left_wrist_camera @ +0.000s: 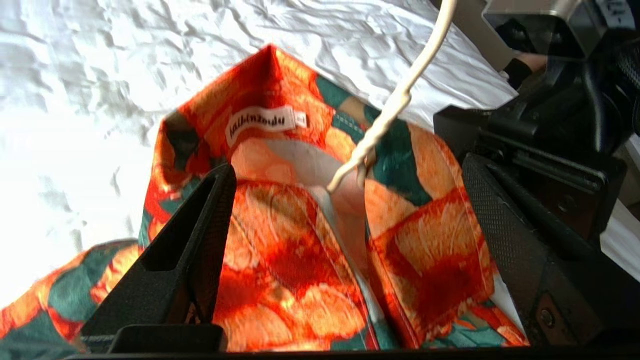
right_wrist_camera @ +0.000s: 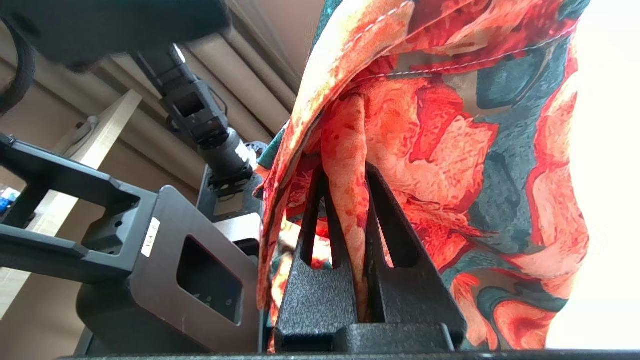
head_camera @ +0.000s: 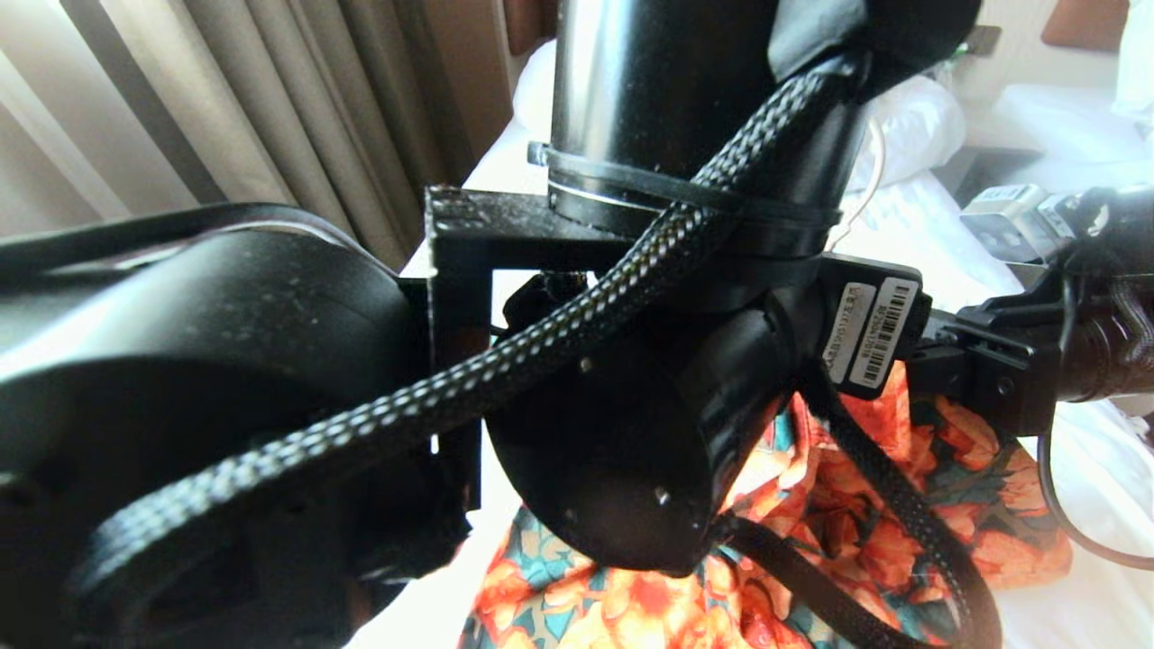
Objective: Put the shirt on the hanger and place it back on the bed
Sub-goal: Take the clothes hanger out of the clothes
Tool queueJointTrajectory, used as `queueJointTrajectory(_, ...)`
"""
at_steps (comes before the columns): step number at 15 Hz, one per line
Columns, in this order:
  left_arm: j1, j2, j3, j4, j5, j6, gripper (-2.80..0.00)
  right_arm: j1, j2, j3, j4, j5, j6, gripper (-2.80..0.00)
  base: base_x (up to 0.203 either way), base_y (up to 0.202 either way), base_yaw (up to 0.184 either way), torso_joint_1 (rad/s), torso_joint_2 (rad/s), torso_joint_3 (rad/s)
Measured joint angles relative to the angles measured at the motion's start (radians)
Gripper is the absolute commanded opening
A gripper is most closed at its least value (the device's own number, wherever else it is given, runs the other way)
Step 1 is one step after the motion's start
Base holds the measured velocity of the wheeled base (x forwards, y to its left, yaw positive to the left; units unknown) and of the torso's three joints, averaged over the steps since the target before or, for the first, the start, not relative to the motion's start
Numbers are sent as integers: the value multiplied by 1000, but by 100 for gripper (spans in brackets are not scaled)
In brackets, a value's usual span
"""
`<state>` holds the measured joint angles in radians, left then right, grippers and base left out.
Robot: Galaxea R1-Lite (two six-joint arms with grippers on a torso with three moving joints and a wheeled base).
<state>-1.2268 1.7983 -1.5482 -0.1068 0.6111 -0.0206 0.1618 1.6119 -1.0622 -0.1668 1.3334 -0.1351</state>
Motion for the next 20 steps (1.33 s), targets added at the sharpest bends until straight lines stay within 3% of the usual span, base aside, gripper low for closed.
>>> queueJointTrajectory(10, 7, 68, -98, -1, 6, 61, 0, 5, -26, 21, 1, 4, 0, -280, 0, 0, 0, 0, 0, 0)
queueJointTrajectory(11, 7, 72, -104, -1, 7, 62, -280, 5, -29, 22, 1, 4, 0, -280, 0, 0, 0, 0, 0, 0)
queueJointTrajectory(20, 7, 83, -139, 3, 7, 77, -280, 5, -40, 22, -4, 6, 1, -280, 0, 0, 0, 0, 0, 0)
